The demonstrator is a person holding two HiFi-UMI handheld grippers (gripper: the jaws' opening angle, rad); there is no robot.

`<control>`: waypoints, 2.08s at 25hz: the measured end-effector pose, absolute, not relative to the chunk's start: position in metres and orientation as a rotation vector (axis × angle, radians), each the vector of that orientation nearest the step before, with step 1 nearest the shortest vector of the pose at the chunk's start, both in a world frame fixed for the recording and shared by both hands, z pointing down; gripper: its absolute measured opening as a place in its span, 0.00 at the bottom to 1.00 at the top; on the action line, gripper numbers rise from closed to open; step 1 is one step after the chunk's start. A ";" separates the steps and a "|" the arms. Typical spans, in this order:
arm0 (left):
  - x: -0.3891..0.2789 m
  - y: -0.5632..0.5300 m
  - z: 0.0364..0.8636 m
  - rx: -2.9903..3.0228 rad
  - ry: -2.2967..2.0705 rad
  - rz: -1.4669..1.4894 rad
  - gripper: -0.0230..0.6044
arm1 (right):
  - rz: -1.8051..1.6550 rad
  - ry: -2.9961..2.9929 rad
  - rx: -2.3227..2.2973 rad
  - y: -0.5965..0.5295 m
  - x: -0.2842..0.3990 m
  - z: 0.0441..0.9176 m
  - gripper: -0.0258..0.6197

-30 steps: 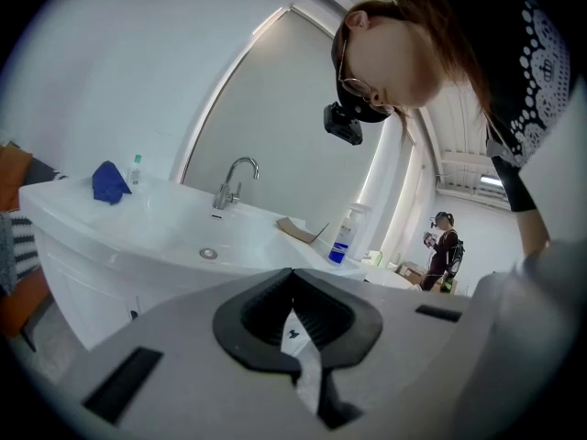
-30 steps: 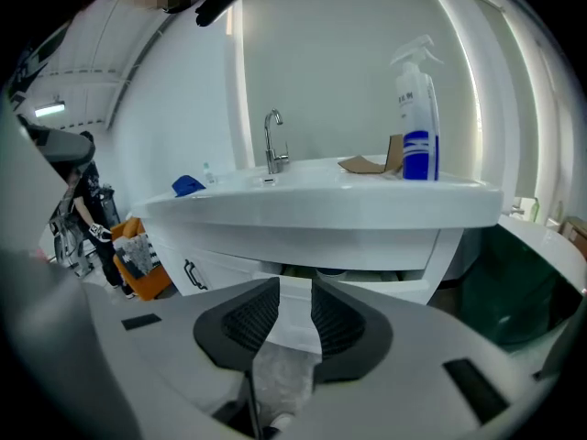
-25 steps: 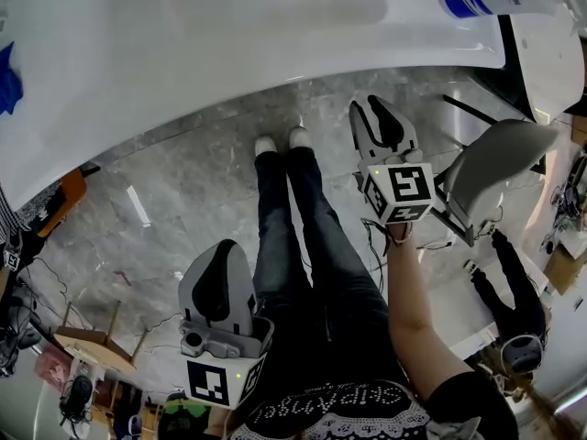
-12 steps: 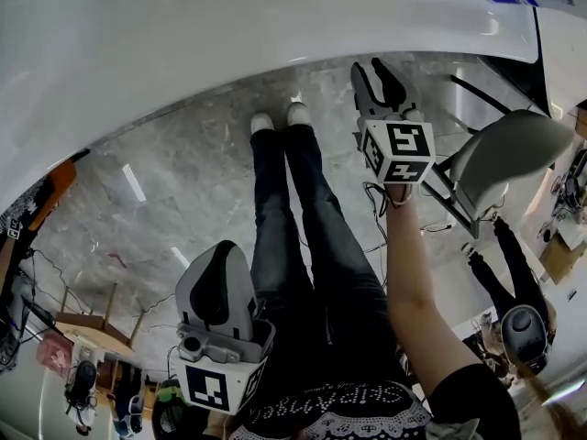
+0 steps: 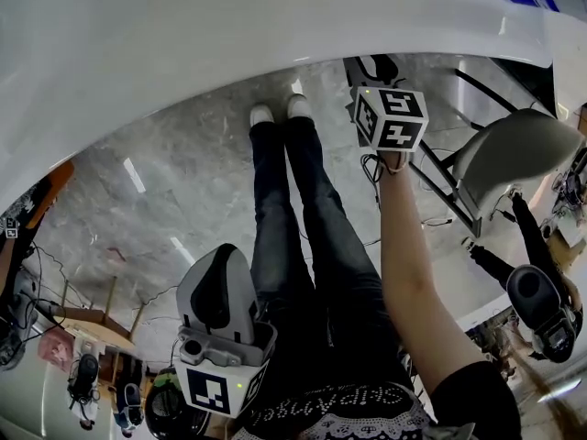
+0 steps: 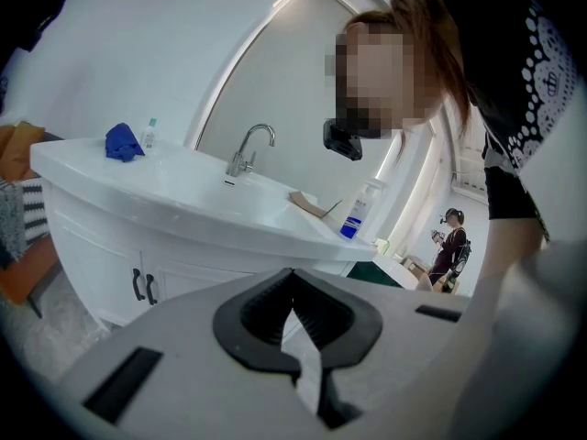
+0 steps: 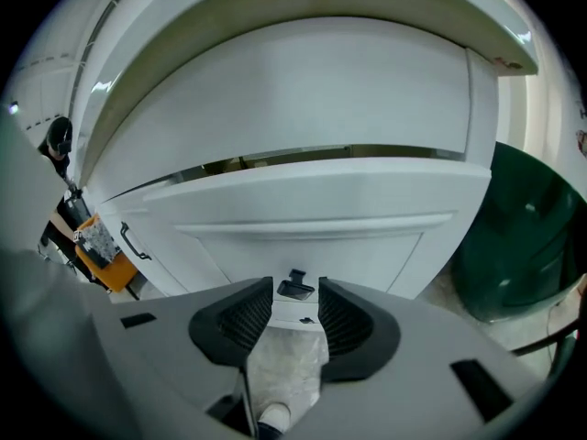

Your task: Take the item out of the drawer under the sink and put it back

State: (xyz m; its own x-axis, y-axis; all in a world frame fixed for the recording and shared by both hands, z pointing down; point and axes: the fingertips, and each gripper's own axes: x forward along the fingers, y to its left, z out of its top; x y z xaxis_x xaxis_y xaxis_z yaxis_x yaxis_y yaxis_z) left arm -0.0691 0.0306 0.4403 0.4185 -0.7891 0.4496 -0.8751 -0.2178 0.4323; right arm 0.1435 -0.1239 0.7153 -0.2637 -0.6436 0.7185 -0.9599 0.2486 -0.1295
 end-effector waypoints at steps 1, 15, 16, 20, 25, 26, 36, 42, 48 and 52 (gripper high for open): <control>-0.069 0.030 0.440 2.038 -1.406 0.173 0.04 | 0.779 -1.990 1.456 -0.125 0.144 0.717 0.27; -0.070 0.025 0.439 2.015 -1.415 0.178 0.04 | 0.849 -2.002 1.430 -0.143 0.135 0.733 0.27; -0.069 0.025 0.440 2.015 -1.416 0.178 0.04 | 0.850 -2.006 1.433 -0.144 0.135 0.733 0.27; -0.068 0.026 0.441 2.012 -1.421 0.179 0.04 | 0.855 -2.025 1.446 -0.143 0.136 0.735 0.27; -0.065 0.027 0.440 2.007 -1.420 0.183 0.04 | 0.858 -2.038 1.446 -0.144 0.136 0.733 0.27; -0.065 0.028 0.441 2.007 -1.420 0.184 0.04 | 0.856 -2.038 1.445 -0.144 0.136 0.733 0.27; -0.062 0.031 0.441 2.003 -1.421 0.188 0.04 | 0.858 -2.051 1.446 -0.142 0.133 0.733 0.27; -0.061 0.032 0.440 2.006 -1.424 0.182 0.04 | 0.856 -2.051 1.451 -0.134 0.131 0.732 0.27; -0.059 0.029 0.441 2.005 -1.420 0.181 0.04 | 0.862 -2.043 1.455 -0.127 0.133 0.734 0.27; -0.057 0.028 0.442 2.001 -1.411 0.179 0.04 | 0.863 -2.037 1.459 -0.124 0.135 0.735 0.27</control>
